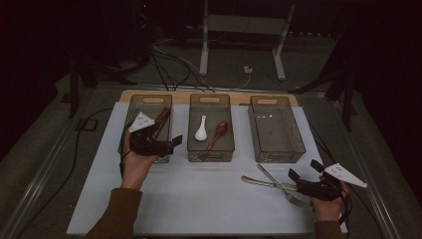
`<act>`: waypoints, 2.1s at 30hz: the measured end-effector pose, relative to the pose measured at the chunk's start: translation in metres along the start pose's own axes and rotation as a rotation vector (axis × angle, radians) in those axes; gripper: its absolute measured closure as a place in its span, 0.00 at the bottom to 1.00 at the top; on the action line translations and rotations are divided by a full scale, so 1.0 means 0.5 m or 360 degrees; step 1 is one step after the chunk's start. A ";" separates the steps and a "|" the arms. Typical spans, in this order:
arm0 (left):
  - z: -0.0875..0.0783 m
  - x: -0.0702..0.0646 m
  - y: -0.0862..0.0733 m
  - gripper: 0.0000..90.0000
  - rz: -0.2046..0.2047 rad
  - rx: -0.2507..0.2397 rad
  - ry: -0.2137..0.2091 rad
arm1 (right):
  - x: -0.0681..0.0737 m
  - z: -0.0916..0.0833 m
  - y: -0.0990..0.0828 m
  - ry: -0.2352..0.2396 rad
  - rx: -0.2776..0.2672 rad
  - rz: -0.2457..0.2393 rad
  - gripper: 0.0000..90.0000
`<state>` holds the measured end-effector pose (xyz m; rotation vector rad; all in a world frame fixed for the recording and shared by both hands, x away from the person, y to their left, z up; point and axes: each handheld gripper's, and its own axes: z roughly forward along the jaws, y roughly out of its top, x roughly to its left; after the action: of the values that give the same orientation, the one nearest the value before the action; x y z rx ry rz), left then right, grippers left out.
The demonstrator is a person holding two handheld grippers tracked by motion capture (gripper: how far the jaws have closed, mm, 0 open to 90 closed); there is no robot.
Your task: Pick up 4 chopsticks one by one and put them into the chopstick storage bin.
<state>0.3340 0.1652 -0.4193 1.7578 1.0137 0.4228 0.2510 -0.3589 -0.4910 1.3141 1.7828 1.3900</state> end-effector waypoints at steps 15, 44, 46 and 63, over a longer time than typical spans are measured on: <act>-0.076 0.010 -0.070 0.01 0.0055 -0.0064 0.0090 | 0.001 -0.001 0.000 -0.0011 -0.0012 -0.0011 0.00; -0.149 0.028 -0.176 0.01 0.0027 -0.0085 0.0203 | 0.003 -0.016 0.023 -0.0007 -0.0068 0.0014 0.00; -0.150 0.026 -0.180 0.01 0.0043 -0.0067 0.0207 | 0.004 -0.017 0.031 -0.0006 -0.0059 0.0002 0.00; -0.159 0.038 -0.188 0.01 0.0006 -0.0080 0.0218 | 0.013 -0.001 0.064 0.0040 0.0228 -0.0145 0.00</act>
<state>0.2497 0.2398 -0.4729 1.7041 1.0869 0.5725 0.2599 -0.3533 -0.4603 1.2748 1.9650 1.2553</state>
